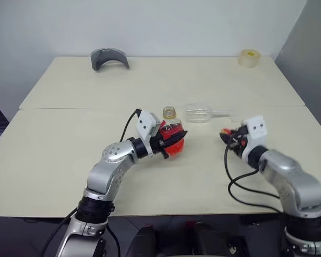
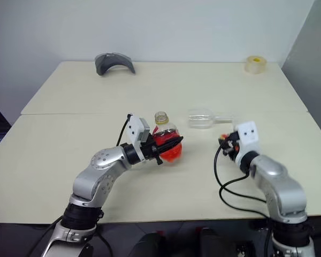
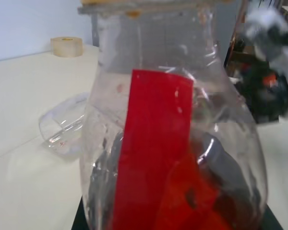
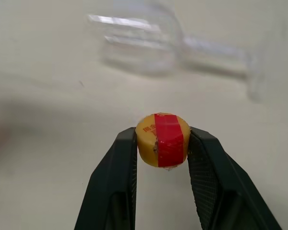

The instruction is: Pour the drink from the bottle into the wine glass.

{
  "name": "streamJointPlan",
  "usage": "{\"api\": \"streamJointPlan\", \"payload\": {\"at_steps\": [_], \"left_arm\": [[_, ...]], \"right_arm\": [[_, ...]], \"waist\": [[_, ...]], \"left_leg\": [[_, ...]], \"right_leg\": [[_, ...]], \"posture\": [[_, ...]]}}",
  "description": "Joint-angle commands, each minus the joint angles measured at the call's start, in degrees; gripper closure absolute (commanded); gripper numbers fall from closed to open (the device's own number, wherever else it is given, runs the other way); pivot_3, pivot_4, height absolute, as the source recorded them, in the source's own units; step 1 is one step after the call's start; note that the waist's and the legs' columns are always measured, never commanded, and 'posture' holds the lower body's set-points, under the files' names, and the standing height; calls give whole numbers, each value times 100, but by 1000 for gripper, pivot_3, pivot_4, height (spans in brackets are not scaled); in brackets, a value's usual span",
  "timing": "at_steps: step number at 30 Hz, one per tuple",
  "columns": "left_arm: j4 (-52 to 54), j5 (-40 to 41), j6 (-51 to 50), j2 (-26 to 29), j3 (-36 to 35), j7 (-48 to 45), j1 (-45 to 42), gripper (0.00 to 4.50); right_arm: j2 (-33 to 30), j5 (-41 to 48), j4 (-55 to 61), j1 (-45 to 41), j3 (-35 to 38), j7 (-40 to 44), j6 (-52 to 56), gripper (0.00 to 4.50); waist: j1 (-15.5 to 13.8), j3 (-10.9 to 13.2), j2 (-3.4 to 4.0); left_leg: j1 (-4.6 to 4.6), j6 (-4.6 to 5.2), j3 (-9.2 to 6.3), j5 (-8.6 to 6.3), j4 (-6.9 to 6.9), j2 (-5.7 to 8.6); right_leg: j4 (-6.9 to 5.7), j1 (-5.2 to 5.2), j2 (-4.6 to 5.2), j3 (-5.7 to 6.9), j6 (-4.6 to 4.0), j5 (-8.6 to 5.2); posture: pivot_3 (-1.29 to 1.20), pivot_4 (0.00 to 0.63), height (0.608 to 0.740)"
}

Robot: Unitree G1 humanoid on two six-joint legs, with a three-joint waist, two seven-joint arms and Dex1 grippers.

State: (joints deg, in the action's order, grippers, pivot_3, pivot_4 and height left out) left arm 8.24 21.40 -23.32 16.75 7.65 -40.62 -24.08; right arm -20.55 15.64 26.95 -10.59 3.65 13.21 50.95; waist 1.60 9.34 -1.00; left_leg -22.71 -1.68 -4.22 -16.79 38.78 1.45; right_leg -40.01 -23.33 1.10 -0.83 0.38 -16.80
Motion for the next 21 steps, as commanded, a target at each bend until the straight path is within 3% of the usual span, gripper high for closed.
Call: {"api": "streamJointPlan", "payload": {"at_steps": [1,5,11,21], "left_arm": [[-117,-74,253,-172,-54,105,-381,3259],[-632,-278,578,-325,-61,160,-666,3259],[-633,-312,678,-363,-58,89,-623,3259],[-326,-276,610,-207,-141,54,-319,3259]], "right_arm": [[352,-370,-155,82,-49,-484,-562,3295],[912,-336,-535,80,6,-665,-926,3295],[1020,-447,-633,148,-137,-711,-829,3295],[418,-216,127,588,-120,-192,-369,0]], "waist": [[5,0,0],[3,0,0],[3,0,0],[1,-1,1]], "left_leg": [[0,-1,-1,1,0,-2],[0,-7,3,4,2,1],[-2,-18,2,10,2,2],[-1,-1,0,0,2,2]], "right_leg": [[0,0,-2,1,0,0],[3,3,-1,0,0,0],[6,2,0,-1,0,0],[6,4,0,1,1,0]], "posture": [[0,150,740],[0,150,740],[0,150,740],[0,150,740]]}}
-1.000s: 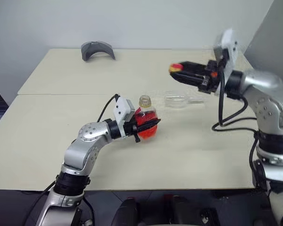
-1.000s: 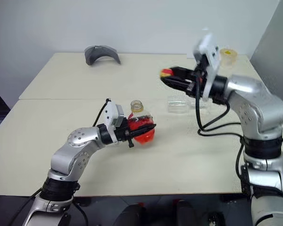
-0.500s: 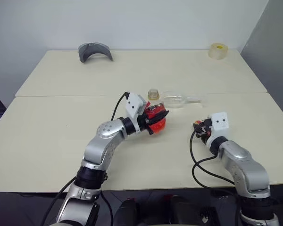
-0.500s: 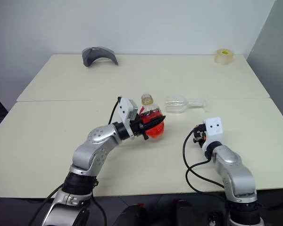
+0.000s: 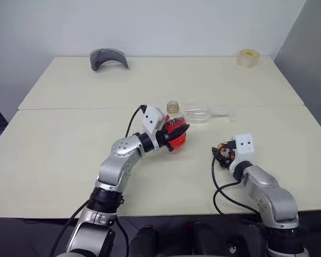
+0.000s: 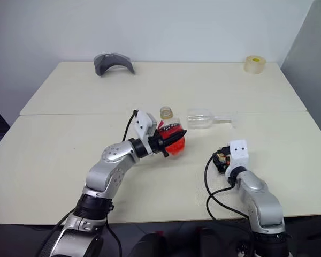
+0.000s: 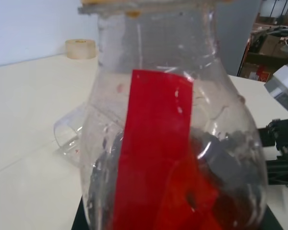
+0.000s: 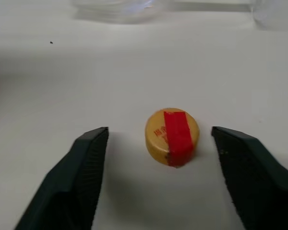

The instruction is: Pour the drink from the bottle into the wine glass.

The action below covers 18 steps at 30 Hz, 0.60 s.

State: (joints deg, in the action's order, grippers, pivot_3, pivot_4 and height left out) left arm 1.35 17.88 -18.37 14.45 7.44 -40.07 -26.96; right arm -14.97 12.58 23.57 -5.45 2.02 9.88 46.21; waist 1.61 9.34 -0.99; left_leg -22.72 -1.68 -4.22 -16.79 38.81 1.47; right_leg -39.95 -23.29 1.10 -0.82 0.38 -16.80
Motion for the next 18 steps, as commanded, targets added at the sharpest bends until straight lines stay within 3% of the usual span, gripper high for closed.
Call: {"api": "streamJointPlan", "payload": {"at_steps": [1,7,12,18], "left_arm": [[388,87,91,43,-158,24,-13,3259],[322,94,11,281,-612,292,75,3259],[-295,-194,342,522,-1141,805,-5,3259],[-1795,-724,1183,640,-1734,2015,-663,3259]], "right_arm": [[-278,181,708,89,119,244,243,0],[-1098,862,1795,-250,250,1198,318,0],[-1684,1138,1794,-791,-101,2174,-208,0],[-1359,1244,925,-1732,-592,2523,-555,0]], "waist": [[0,0,0],[22,0,0],[9,0,-2],[1,3,-8]], "left_leg": [[0,0,0,0,0,0],[2,3,-2,-2,-1,-2],[5,3,-6,-2,0,-1],[6,3,-9,-1,2,0]], "right_leg": [[0,0,0,-1,0,0],[0,1,-3,1,1,0],[2,6,-3,7,1,-1],[3,8,-1,12,0,0]], "posture": [[0,150,740],[0,150,740],[0,150,740],[0,150,740]]}}
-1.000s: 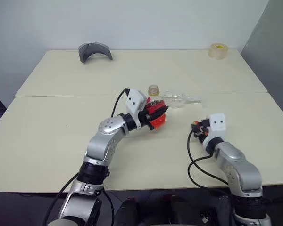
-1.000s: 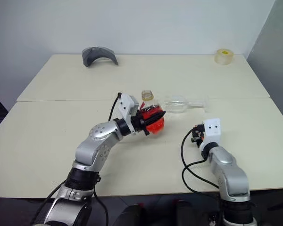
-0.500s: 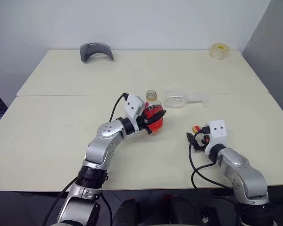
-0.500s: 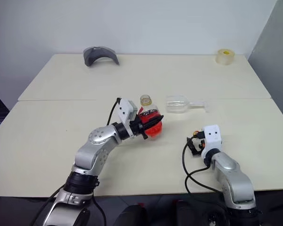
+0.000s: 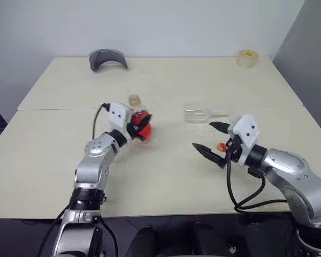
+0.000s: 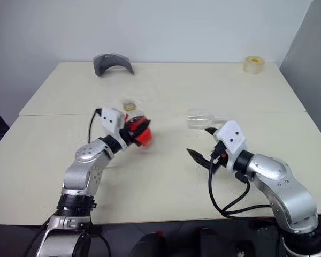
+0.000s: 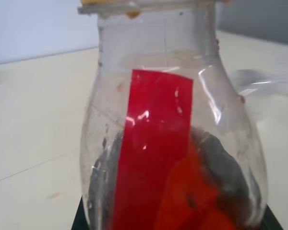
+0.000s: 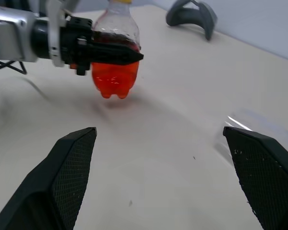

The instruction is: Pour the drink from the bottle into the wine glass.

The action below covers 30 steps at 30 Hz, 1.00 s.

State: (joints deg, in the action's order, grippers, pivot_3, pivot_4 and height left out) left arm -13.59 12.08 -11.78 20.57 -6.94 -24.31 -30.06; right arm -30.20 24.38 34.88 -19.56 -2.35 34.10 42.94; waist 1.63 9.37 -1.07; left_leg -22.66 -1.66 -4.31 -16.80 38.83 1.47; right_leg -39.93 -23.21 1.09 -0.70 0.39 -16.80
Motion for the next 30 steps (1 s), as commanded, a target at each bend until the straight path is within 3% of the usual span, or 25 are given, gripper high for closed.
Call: {"api": "streamJointPlan", "payload": {"at_steps": [1,12,17,27,30], "left_arm": [[-528,-184,684,7,-342,547,-450,3259],[-2634,-426,1942,-134,-646,1520,-1070,3259],[-2948,-483,2164,-168,-567,1587,-1047,3259],[-2668,-291,1927,-302,-623,1518,-896,25],[-2200,-222,1669,-354,-642,1558,-681,25]], "right_arm": [[269,8,-367,-479,-244,79,-288,0],[809,-300,-1139,-1096,-534,-72,-685,0],[875,-322,-1148,-1121,-480,-151,-659,0],[805,-320,-1148,-1100,-427,-209,-678,0],[773,-311,-1115,-1051,-419,-193,-687,0]], "waist": [[-2,0,0],[-16,-3,-5],[-10,-3,-5],[-7,-4,-5],[-2,-4,-5]], "left_leg": [[-3,-1,0,0,1,0],[-11,-21,-3,12,6,13],[-8,-21,-1,12,5,13],[-9,-21,-1,12,5,13],[-9,-22,-1,12,4,12]], "right_leg": [[2,-1,2,1,0,0],[1,-9,17,2,3,2],[-3,-10,17,0,3,2],[-4,-10,17,0,2,3],[-5,-11,16,0,2,3]], "posture": [[0,150,740],[0,150,740],[0,150,740],[0,150,740],[0,150,740]]}}
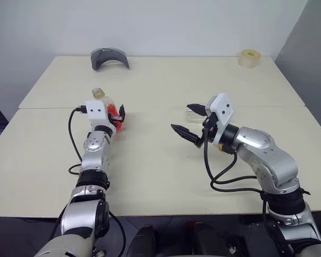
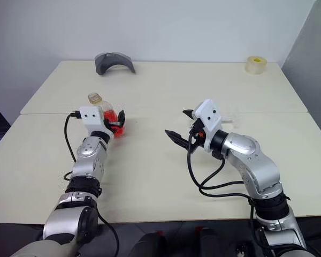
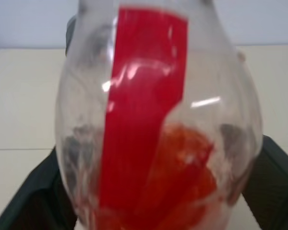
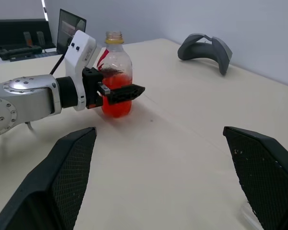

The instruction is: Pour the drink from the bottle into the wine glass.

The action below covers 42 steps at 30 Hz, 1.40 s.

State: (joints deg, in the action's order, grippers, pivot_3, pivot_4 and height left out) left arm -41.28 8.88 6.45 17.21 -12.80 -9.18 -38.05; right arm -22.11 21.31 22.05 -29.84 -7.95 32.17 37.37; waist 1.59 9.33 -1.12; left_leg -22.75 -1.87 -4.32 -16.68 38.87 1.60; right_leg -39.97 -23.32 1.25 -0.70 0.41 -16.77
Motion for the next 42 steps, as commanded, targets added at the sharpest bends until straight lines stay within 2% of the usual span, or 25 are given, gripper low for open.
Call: {"api": "streamJointPlan", "payload": {"at_steps": [1,9,18,21,23,27,29,34,42], "left_arm": [[780,116,-264,-29,-53,48,220,25],[3061,260,-1548,-5,-84,121,1460,25],[4728,507,-2779,149,-170,6,2425,25],[5248,674,-3178,239,155,-435,2681,25],[5725,920,-3541,362,547,-930,2843,25],[6376,1474,-3932,715,1206,-2084,2773,25],[6442,1580,-3922,889,1395,-2501,2688,25],[6083,1480,-3559,1158,1651,-3173,2382,25],[5063,1018,-2622,1182,1738,-3569,1947,25]], "right_arm": [[-49,-2,185,-6,145,4,-133,0],[-129,27,344,223,197,-6,-146,0],[-282,-115,466,526,271,-103,-226,0],[-630,-741,183,533,196,-261,-499,0],[-1137,-1689,-417,473,12,-493,-1190,0],[-1825,-3002,-1493,202,-329,-812,-2327,0],[-2052,-3585,-1911,92,-565,-948,-2841,0],[-2072,-4370,-2646,-166,-844,-1140,-3588,0],[-1390,-5133,-4029,-897,-1290,-1404,-4165,0]], "waist": [[5,0,0],[7,0,0],[2,0,0],[-13,0,0],[-37,-1,-1],[-52,0,0],[-32,0,1],[30,0,2],[23,0,2]], "left_leg": [[0,0,0,0,0,-1],[0,0,0,0,-2,-2],[1,16,0,-9,-2,-3],[1,16,0,-10,-2,-2],[1,15,0,-8,1,0],[5,-1,10,0,-1,-1],[9,-2,18,1,-6,-3],[19,-2,28,1,-13,-19],[17,-2,31,1,-9,-19]], "right_leg": [[0,0,0,0,0,0],[1,0,0,-4,0,0],[1,2,0,-2,0,0],[3,4,0,-3,0,0],[3,7,0,-2,0,0],[4,8,-1,-9,0,0],[3,7,-3,-15,0,-1],[2,8,-15,-20,-2,-2],[3,9,-15,-20,-3,-2]], "posture": [[0,150,740],[0,150,740],[0,150,740],[0,150,740],[0,150,740],[0,150,740],[0,150,740],[0,150,740],[0,150,740]]}}
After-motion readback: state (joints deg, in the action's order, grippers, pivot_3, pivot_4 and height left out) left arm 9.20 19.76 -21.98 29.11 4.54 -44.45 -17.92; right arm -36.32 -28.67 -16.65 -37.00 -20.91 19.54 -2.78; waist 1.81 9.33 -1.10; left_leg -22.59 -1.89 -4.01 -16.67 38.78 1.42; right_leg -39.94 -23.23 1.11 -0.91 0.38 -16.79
